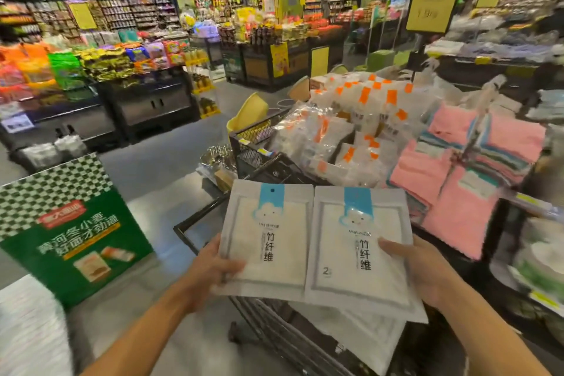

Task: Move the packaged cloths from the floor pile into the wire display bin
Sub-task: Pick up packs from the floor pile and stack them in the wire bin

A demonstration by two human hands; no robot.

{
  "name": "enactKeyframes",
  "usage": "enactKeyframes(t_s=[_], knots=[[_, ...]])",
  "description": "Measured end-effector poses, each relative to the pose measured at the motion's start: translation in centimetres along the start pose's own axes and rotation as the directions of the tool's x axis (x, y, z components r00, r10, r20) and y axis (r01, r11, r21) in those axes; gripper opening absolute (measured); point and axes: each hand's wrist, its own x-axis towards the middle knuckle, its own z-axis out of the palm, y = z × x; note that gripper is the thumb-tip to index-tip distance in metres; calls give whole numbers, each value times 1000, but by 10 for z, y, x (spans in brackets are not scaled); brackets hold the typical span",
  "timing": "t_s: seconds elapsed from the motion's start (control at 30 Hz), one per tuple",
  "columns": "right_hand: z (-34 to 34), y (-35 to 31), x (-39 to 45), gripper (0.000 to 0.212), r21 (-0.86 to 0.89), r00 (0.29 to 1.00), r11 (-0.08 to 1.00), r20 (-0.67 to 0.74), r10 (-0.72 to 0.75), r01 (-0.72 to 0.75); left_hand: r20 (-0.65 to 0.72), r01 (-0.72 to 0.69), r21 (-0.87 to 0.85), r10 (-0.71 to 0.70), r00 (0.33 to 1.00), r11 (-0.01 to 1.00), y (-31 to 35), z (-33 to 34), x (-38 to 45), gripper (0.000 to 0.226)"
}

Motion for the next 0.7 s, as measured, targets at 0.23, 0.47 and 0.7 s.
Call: enactKeyframes(t_s=[0.23,0.47,0.7], knots=[[-39,18,68,37,29,986,996,-144,82,-79,44,125,59,-128,991,990,-26,26,97,66],[-71,80,125,36,95,913,983,-366,180,-155,112,242,173,-263,958,955,-86,43,215,50],[-94,177,196,26,119,800,958,-530,282,-259,76,354,257,-384,920,899,-182,53,318,35]])
